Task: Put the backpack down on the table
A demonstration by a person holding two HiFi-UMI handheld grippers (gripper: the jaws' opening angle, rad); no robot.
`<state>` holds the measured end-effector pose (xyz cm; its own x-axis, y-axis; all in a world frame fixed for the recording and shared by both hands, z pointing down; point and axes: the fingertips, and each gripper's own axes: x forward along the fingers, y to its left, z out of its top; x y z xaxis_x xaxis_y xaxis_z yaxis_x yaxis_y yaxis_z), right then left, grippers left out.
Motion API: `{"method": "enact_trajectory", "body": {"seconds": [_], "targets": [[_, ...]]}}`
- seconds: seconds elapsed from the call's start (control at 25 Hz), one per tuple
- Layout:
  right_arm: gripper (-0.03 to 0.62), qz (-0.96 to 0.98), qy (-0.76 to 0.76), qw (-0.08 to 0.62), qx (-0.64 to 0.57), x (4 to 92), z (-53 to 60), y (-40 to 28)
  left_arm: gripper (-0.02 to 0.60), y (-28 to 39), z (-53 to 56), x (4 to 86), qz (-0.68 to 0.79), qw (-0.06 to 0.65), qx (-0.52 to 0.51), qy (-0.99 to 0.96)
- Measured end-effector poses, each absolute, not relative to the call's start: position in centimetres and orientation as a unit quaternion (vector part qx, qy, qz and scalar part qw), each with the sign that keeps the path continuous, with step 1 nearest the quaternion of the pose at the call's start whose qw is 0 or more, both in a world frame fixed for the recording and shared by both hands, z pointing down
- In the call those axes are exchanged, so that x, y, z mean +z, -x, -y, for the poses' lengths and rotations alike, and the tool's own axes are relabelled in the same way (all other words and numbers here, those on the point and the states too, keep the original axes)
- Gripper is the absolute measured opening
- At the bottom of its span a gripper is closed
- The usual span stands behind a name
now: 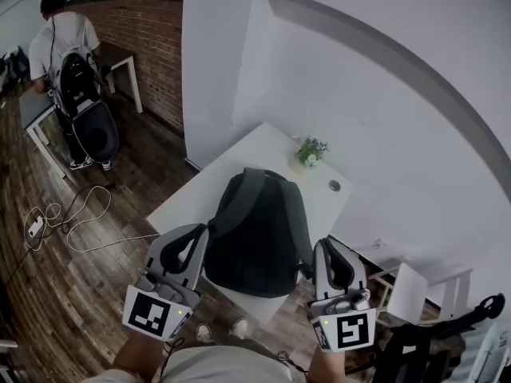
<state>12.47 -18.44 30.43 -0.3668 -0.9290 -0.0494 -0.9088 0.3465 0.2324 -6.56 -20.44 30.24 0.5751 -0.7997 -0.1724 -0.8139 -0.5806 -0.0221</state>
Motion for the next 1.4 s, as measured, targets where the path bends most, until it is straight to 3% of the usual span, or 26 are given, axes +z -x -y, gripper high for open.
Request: {"method": "enact_trajectory", "body": {"seconds": [1.4], "targets": [[0.043, 0.817, -0.568, 0.037, -0.091, 30.8, 16.9, -16.6, 0.017, 5.0, 19.7, 31.8, -0.461, 0.031, 0.056, 0.885]]}}
